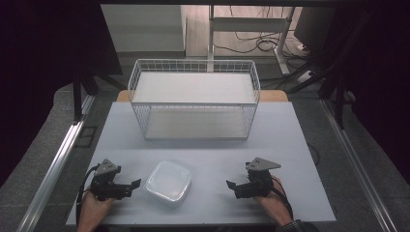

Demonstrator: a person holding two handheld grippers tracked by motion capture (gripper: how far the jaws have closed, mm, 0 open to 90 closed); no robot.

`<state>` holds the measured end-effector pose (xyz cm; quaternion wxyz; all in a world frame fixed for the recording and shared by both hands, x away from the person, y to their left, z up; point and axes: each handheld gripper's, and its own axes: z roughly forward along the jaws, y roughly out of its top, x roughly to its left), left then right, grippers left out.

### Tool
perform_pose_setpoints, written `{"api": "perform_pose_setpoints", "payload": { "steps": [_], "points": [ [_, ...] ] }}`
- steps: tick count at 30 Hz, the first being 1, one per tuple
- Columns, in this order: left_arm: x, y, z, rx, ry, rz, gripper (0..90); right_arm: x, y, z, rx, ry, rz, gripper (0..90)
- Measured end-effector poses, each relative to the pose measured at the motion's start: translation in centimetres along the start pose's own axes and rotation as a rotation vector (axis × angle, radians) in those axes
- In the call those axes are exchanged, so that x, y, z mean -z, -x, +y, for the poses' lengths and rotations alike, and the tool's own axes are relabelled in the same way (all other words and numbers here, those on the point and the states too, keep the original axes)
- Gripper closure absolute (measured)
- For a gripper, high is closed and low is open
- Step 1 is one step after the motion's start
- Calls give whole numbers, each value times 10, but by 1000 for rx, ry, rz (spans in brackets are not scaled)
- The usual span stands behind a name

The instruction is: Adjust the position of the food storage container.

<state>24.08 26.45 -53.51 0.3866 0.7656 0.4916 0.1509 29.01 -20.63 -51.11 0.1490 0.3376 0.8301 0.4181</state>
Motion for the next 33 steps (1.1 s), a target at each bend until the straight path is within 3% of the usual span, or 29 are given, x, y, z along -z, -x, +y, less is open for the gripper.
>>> {"api": "perform_pose_setpoints", "payload": {
  "steps": [3,5,8,10,14,16,18,19,20,24,28,33],
  "points": [
    [1,0,0,3,-1,-8,26,0,-1,1,2,8,-8,0],
    [3,-1,1,19,11,-53,32,0,-1,1,0,10,-18,0],
    [4,0,2,7,-4,-52,56,0,0,1,-4,11,-26,0],
    [6,3,3,-18,-34,-51,126,0,-1,1,-12,13,-28,0],
    [8,7,4,-25,-36,-142,339,1,-2,2,-9,9,-30,0],
    [8,8,5,-27,-43,-159,454,1,-3,3,-6,7,-17,0],
    [8,11,5,-35,-57,-178,537,2,-5,5,-6,7,-5,0],
    [7,12,6,-35,-69,-181,537,2,-5,5,-6,7,-5,0],
    [7,15,7,-42,-72,-204,624,3,-6,6,-10,-2,5,0],
    [7,21,9,-65,-84,-244,771,3,-8,7,-14,-21,17,0],
    [2,26,10,-73,-110,-282,858,3,-10,7,-16,-38,28,14],
    [1,29,12,-65,-109,-302,900,-1,-13,7,-10,-91,83,118]
  ]
}}
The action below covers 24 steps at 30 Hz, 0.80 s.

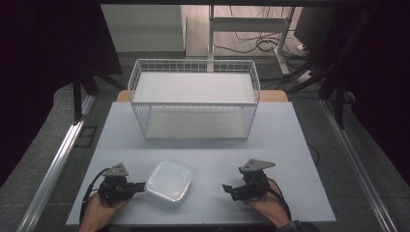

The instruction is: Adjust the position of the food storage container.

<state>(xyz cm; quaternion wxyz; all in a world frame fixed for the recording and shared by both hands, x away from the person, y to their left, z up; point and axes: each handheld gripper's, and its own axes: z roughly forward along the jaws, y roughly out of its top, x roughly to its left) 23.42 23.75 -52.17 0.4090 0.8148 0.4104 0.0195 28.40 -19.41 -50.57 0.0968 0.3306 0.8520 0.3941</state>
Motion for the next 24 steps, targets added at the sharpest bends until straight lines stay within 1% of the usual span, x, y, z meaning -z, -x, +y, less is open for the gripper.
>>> {"api": "perform_pose_setpoints", "payload": {
  "steps": [2,3,4,5,6,7,8,9,10,11,12,16,19,21,23,24],
  "points": [
    [-1,1,0,1,3,-8,900,-1,-1,0,0,-6,8,135],
    [-3,2,2,2,5,-22,900,0,-3,1,10,-11,24,195],
    [-3,2,2,2,5,-22,900,0,-3,1,10,-11,24,195],
    [-6,5,4,-4,5,-37,900,2,-5,2,23,-10,32,253],
    [-6,5,4,-4,5,-37,900,2,-5,2,23,-10,32,253],
    [-9,8,5,-6,2,-52,900,3,-6,3,37,-13,49,327],
    [-11,10,6,-11,0,-59,900,4,-8,4,44,-14,51,355],
    [-11,10,6,-11,0,-59,900,4,-8,4,44,-14,51,355],
    [-15,13,8,-17,-3,-70,900,5,-10,5,58,-20,64,447],
    [-15,13,8,-17,-3,-70,900,5,-10,5,58,-20,64,447],
    [-18,17,10,-18,-3,-85,900,6,-13,6,78,-22,75,525],
    [-24,23,14,-25,-10,-101,900,6,-22,9,108,-39,115,674],
    [-29,27,16,-28,-11,-120,900,2,-28,8,118,-75,151,760],
    [-33,30,18,-34,-16,-122,900,-1,-32,8,122,-93,172,808],
    [-37,33,19,-37,-18,-127,900,-2,-36,8,132,-96,182,839],
    [-37,33,19,-37,-18,-127,900,-2,-36,8,132,-96,182,839]
  ]
}}
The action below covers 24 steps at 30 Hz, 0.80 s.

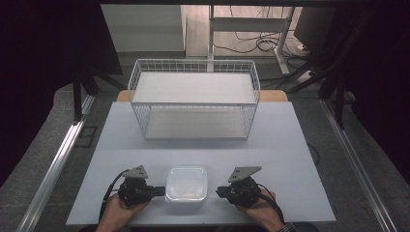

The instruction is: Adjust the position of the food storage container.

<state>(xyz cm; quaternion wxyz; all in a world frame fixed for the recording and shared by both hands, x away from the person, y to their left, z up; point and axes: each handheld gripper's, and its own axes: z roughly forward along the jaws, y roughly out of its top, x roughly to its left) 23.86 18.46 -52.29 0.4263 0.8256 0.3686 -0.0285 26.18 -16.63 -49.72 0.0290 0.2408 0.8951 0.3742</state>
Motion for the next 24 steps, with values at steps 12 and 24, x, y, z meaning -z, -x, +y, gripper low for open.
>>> {"api": "perform_pose_setpoints", "payload": {
  "steps": [12,24],
  "points": [
    [-21,3,17,-14,-3,28,900,-5,8,4,-46,15,-24,886],
    [-32,-9,29,2,17,34,900,-5,24,7,-86,33,-65,890]
  ]
}}
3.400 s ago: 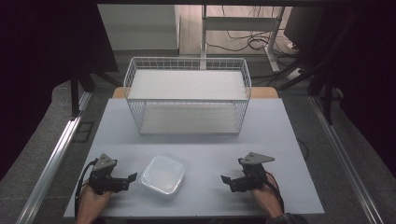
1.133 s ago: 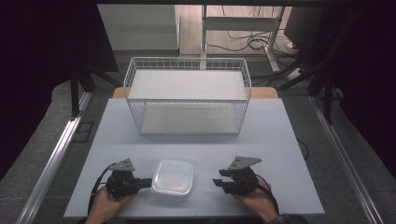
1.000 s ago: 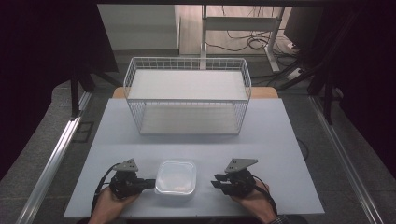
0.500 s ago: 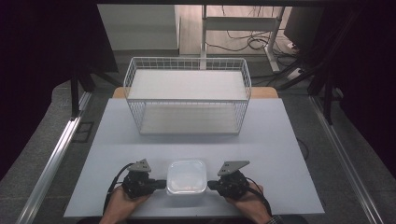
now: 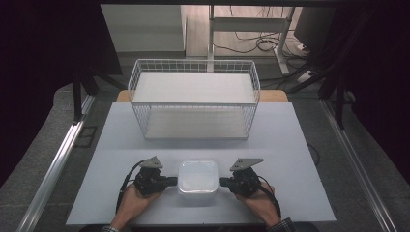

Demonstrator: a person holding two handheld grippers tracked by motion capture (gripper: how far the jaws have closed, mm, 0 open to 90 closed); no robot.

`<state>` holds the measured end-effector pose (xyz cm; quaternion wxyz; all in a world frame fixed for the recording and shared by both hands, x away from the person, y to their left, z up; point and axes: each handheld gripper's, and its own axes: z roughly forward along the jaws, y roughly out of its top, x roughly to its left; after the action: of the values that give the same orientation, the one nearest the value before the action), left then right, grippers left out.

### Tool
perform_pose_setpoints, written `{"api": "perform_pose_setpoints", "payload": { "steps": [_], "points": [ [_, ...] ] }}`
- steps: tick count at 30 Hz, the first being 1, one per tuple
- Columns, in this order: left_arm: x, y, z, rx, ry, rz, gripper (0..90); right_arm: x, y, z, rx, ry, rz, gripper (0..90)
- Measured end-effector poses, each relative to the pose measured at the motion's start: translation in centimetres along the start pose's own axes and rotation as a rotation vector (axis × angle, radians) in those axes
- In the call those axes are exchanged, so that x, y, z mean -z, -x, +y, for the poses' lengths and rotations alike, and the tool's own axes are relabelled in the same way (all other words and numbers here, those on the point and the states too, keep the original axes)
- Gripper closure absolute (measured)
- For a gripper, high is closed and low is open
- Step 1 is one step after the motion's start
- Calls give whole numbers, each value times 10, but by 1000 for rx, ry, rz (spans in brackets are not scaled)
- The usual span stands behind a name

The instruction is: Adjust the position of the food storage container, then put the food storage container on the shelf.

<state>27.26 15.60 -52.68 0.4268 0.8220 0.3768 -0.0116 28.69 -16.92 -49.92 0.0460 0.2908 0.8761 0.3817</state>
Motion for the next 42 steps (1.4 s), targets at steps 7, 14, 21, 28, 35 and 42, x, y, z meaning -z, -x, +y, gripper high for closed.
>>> {"api": "perform_pose_setpoints", "payload": {
  "steps": [7,14,21,28,35,42],
  "points": [
    [6,-1,-5,-29,-7,62,717,4,3,0,31,-3,-34,771],
    [14,-3,-12,-44,21,120,360,15,12,-7,40,21,-83,492],
    [20,-4,-20,-92,44,93,140,16,17,-13,120,52,-154,153],
    [23,-6,-22,-108,55,105,64,14,22,-16,81,45,-160,61],
    [22,-7,-24,-125,72,101,39,17,23,-14,62,65,-152,41],
    [27,-7,-20,-132,93,110,38,23,22,-11,50,97,-146,35]
  ]
}}
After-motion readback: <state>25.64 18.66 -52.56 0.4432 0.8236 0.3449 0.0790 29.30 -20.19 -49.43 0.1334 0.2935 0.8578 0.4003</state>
